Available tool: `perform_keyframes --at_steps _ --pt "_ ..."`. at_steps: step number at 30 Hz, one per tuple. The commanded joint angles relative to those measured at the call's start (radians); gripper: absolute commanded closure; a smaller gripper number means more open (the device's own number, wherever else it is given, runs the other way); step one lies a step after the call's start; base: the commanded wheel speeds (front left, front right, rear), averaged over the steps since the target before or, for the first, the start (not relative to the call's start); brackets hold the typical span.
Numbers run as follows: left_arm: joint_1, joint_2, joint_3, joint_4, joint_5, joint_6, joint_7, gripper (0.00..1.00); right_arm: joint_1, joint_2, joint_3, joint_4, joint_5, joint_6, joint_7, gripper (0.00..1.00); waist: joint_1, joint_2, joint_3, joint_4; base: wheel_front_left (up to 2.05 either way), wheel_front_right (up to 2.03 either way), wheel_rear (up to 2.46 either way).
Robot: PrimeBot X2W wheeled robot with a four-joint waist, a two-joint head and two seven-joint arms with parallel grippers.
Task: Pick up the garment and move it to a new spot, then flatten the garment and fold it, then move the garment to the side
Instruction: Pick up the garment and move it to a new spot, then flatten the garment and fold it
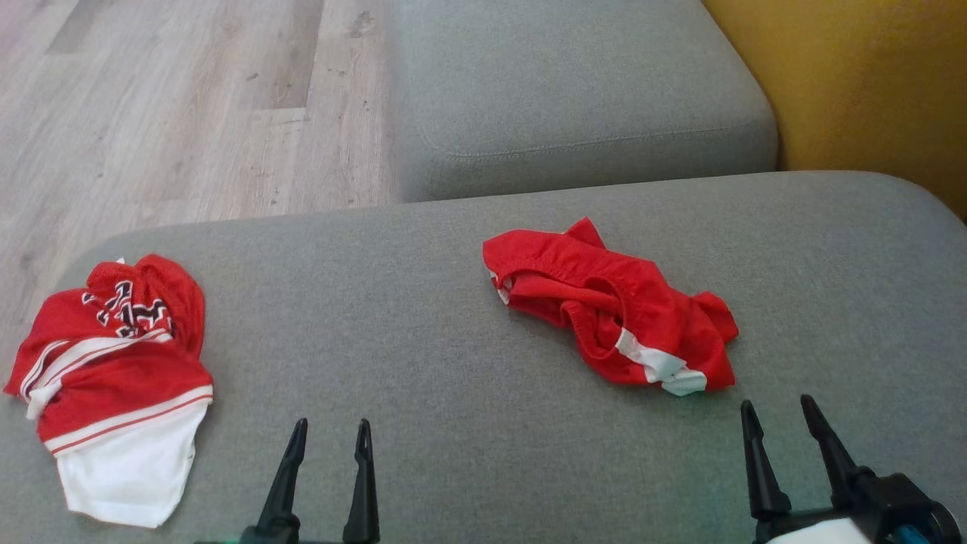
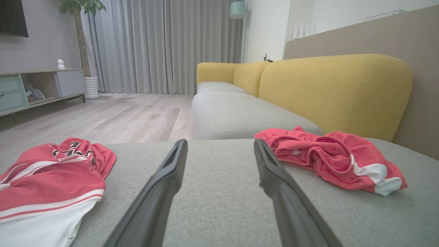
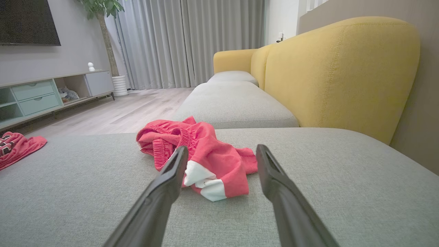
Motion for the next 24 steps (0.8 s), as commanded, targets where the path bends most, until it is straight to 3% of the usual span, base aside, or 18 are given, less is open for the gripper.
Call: perform_keyframes --at_steps 1,24 --pt "-0.029 -0.003 0.035 -0.027 0.008 0.005 -0.008 0.0 -0.032 -0.007 0.024 -0.033 -0.001 -0.001 -0.003 0.0 0.0 -0.0001 0.001 0.0 0.0 0.0 0.0" --pt "-0.03 -0.003 0.034 -0.019 -0.021 0.039 -0.008 0.0 -0.056 -0.007 0.034 -0.031 -0.01 -0.001 -0.003 0.0 0.0 -0.0001 0.029 -0.015 0.0 0.0 0.0"
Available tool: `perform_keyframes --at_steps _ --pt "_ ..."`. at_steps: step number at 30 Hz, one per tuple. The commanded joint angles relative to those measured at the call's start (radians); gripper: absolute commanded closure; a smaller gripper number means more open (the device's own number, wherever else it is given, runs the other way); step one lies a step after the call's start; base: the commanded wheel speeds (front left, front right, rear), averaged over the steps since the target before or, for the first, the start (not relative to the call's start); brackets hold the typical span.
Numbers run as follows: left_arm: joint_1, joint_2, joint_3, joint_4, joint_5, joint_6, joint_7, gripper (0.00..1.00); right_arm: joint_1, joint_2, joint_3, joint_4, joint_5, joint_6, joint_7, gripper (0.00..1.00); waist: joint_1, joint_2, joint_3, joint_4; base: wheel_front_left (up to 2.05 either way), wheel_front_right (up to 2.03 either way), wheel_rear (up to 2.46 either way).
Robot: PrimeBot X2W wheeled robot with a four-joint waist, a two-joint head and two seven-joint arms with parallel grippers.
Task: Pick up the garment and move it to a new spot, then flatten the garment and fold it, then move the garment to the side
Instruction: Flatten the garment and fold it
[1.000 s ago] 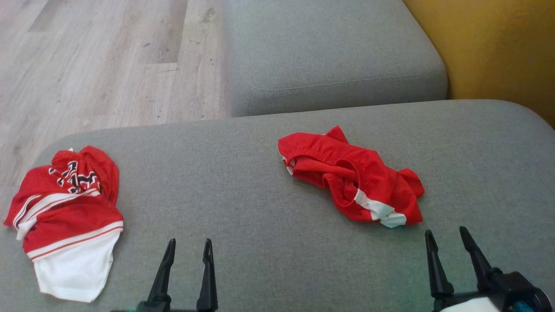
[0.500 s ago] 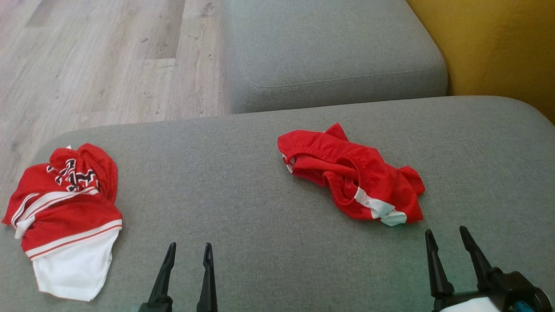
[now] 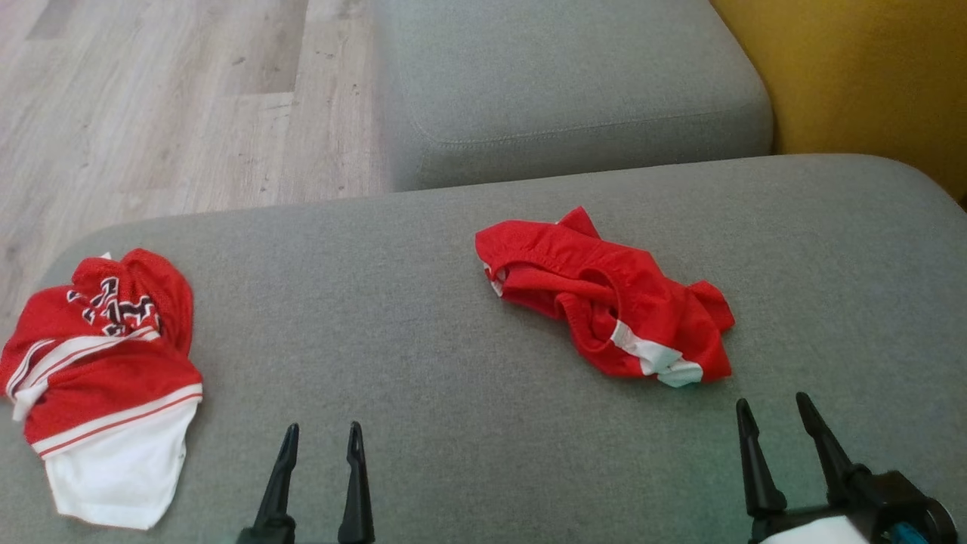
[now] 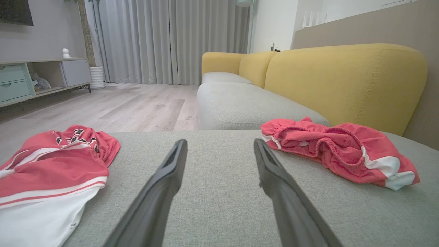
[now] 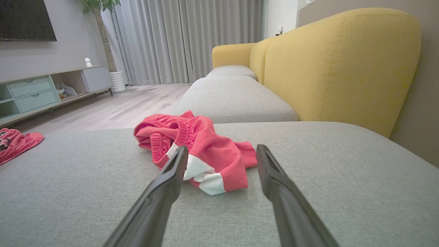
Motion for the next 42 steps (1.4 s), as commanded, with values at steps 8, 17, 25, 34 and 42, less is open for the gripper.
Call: perform_keyframes --at_steps 8,17,25,34,42 --pt "-0.05 -0.003 0.014 -0.017 -0.004 -0.007 -0.008 0.0 -0.06 -0.007 0.034 -0.033 -0.013 -0.001 -0.004 0.0 -0.0001 0.0 0.021 -0.026 0.0 0.0 0.0" --pt "-0.255 -0.003 -0.17 0.157 -0.067 -0.129 -0.008 0.0 -0.091 -0.007 0.079 -0.024 -0.011 -0.001 -0.004 0.0 -0.0001 0.0 0.083 -0.118 0.0 0.0 0.0" --pt "-0.511 -0.003 -0.344 0.357 -0.122 -0.182 0.039 0.0 -0.142 -0.007 0.118 -0.026 0.005 -0.001 -0.004 0.0 -0.0001 0.0 0.166 -0.217 0.0 0.0 0.0" --pt "-0.728 -0.003 -0.462 0.506 -0.254 -0.186 0.075 0.0 -0.191 -0.007 0.165 -0.014 0.011 -0.001 -0.004 0.0 -0.0001 0.0 0.232 -0.319 0.0 0.0 0.0" --pt "-0.81 -0.003 -0.527 0.613 -0.351 -0.14 0.074 0.0 -0.201 -0.007 0.176 -0.011 0.011 -0.001 -0.004 0.0 -0.0001 0.0 0.243 -0.367 0.0 0.0 0.0"
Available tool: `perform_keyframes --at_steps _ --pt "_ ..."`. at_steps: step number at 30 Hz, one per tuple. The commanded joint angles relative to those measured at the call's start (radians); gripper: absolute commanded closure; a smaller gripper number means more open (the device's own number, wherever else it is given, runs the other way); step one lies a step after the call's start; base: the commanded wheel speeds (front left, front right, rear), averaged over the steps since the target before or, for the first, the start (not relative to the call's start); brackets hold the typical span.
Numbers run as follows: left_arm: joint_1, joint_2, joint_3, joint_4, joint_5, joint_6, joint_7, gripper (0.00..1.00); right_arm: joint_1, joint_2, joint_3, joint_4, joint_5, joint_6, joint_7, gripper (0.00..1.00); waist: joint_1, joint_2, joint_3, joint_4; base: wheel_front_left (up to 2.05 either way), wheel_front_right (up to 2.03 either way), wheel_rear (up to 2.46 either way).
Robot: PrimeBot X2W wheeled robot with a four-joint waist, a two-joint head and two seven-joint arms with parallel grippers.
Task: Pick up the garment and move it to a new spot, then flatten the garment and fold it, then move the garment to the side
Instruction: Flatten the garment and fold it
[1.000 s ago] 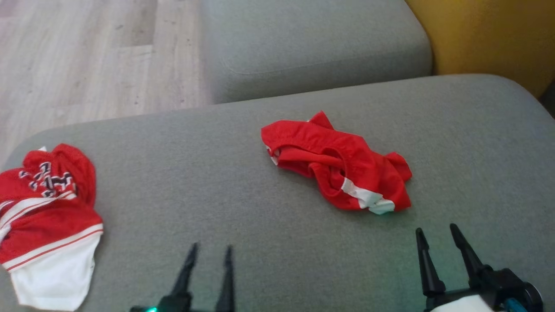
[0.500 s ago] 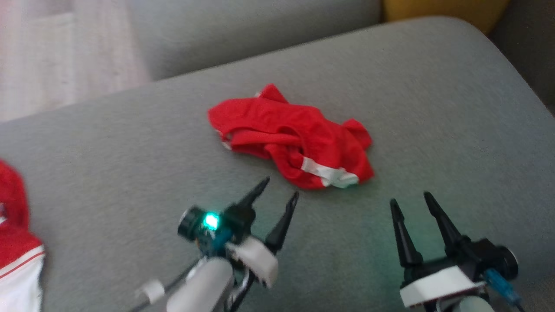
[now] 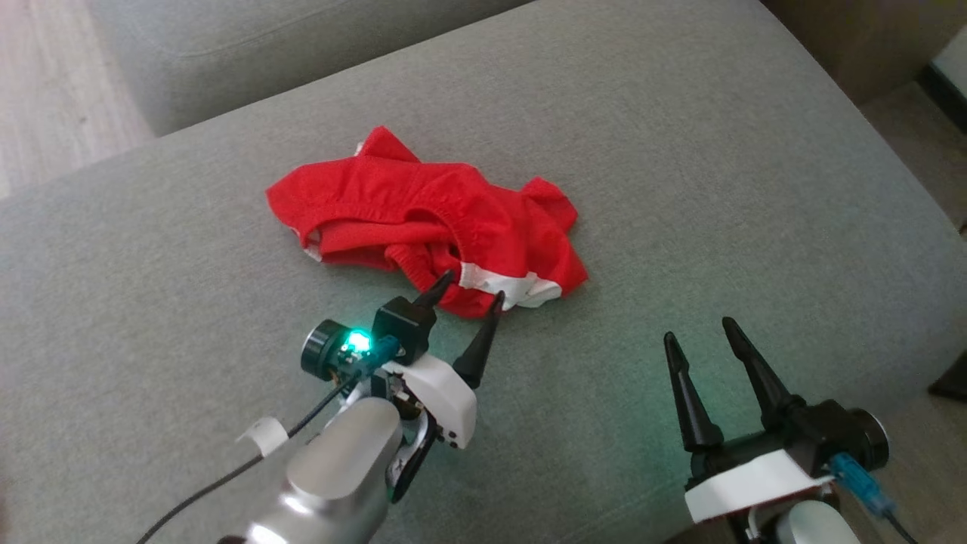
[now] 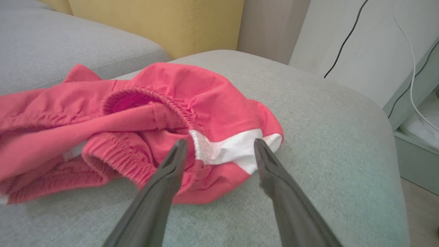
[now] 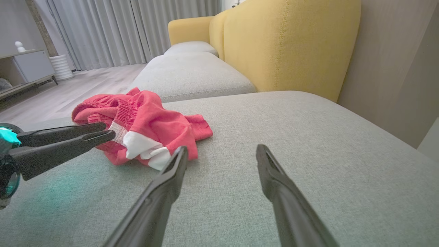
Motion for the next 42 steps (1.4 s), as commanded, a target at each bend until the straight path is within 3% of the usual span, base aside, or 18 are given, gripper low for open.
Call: perform_keyframes --at_steps 1,8,9,10,12,13,14,15,24,32,37,42 --pt "-0.057 0.002 0.018 -0.011 -0.011 0.012 -0.016 0.0 -0.033 -0.006 0.028 -0.028 0.007 -0.001 -0.004 0.0 -0.0001 0.0 0.002 -0.007 0.0 0.0 0.0" --pt "-0.107 0.002 -0.034 0.07 -0.064 0.021 -0.045 0.0 -0.038 -0.006 0.042 -0.028 0.008 -0.001 -0.004 0.0 -0.0001 0.0 0.008 -0.034 0.0 0.0 0.0" --pt "-0.113 0.002 -0.04 0.079 -0.07 0.019 -0.048 0.04 -0.04 -0.006 0.044 -0.028 0.009 -0.001 -0.004 0.0 -0.0001 0.0 0.011 -0.038 0.0 0.0 0.0" --pt "-0.118 0.002 -0.045 0.087 -0.077 0.017 -0.051 0.15 -0.041 -0.006 0.046 -0.029 0.01 -0.001 -0.004 0.0 -0.0001 0.0 0.013 -0.041 0.0 0.0 0.0" --pt "-0.13 0.002 -0.054 0.103 -0.088 0.016 -0.056 0.53 -0.043 -0.006 0.05 -0.031 0.01 -0.001 -0.004 0.0 -0.0001 0.0 0.019 -0.046 0.0 0.0 0.0" --pt "-0.135 0.002 -0.059 0.11 -0.095 0.015 -0.058 0.62 -0.044 -0.006 0.051 -0.032 0.01 -0.001 -0.004 0.0 -0.0001 0.0 0.021 -0.048 0.0 0.0 0.0" --pt "-0.139 0.002 -0.064 0.116 -0.102 0.012 -0.06 0.87 -0.044 -0.006 0.053 -0.034 0.011 -0.001 -0.004 0.0 -0.0001 0.0 0.022 -0.049 0.0 0.0 0.0" --pt "-0.143 0.002 -0.069 0.119 -0.108 0.009 -0.063 1.0 -0.044 -0.006 0.053 -0.035 0.011 -0.001 -0.004 0.0 -0.0001 0.0 0.024 -0.05 0.0 0.0 0.0" --pt "-0.24 0.002 -0.086 -0.028 -0.159 -0.026 -0.09 1.0 -0.04 -0.006 0.052 -0.035 0.016 -0.001 -0.004 0.0 -0.0001 0.0 0.005 -0.028 0.0 0.0 0.0" --pt "-0.467 0.016 0.039 -0.247 -0.185 -0.024 -0.09 1.0 -0.024 -0.006 0.029 -0.049 0.026 -0.001 -0.004 0.0 -0.0001 0.0 -0.033 0.048 0.0 0.0 0.0" --pt "-0.452 0.119 0.079 -0.328 -0.226 -0.004 0.005 1.0 -0.01 -0.006 0.019 -0.054 0.036 -0.001 -0.004 0.0 -0.0001 0.0 -0.042 0.112 0.0 0.0 0.0" --pt "-0.267 0.241 0.057 -0.397 -0.264 0.011 0.078 1.0 -0.01 -0.006 0.014 -0.052 0.05 -0.001 -0.004 0.0 -0.0001 0.0 -0.019 0.166 0.0 0.0 0.0"
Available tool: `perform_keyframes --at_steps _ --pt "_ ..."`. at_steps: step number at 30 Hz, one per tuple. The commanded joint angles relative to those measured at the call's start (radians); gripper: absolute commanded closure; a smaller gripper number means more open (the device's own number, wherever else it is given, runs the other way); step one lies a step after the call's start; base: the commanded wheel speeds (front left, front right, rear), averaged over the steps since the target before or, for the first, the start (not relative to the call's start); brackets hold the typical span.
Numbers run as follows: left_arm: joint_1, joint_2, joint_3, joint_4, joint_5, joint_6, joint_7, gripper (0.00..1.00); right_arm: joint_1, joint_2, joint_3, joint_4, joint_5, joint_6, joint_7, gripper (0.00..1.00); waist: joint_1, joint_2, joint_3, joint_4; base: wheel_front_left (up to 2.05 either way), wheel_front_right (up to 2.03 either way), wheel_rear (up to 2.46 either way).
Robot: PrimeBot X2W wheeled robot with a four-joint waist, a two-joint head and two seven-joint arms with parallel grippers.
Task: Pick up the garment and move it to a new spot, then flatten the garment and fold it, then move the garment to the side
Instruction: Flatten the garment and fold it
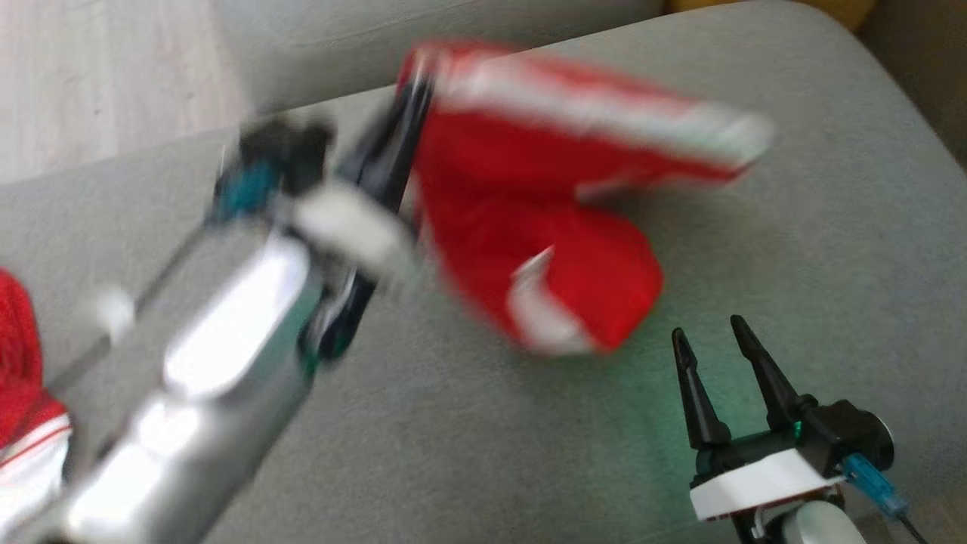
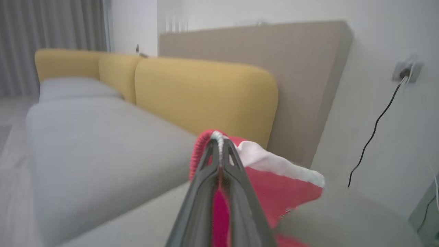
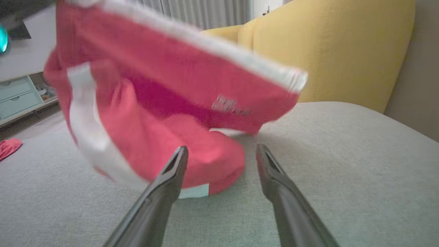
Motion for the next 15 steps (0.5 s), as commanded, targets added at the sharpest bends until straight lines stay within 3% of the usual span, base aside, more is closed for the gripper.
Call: perform_keyframes --at_steps 1,7,15 --pt "0.031 0.048 0.027 -0.043 -0.015 0.014 0.006 1.0 -0.021 -0.006 0.017 -0.03 0.01 -0.001 -0.004 0.0 0.0001 0.0 0.023 0.029 0.0 0.0 0.0" --pt "0.2 0.143 0.029 -0.09 -0.036 0.039 -0.021 1.0 -0.064 -0.006 -0.024 -0.027 0.02 -0.001 -0.004 0.0 0.0001 0.0 0.066 0.077 0.0 0.0 0.0" --pt "0.215 0.181 0.036 -0.105 -0.016 0.055 -0.051 1.0 -0.215 -0.02 -0.092 0.095 0.059 -0.001 -0.004 0.0 0.0001 0.0 0.116 0.144 0.0 0.0 0.0"
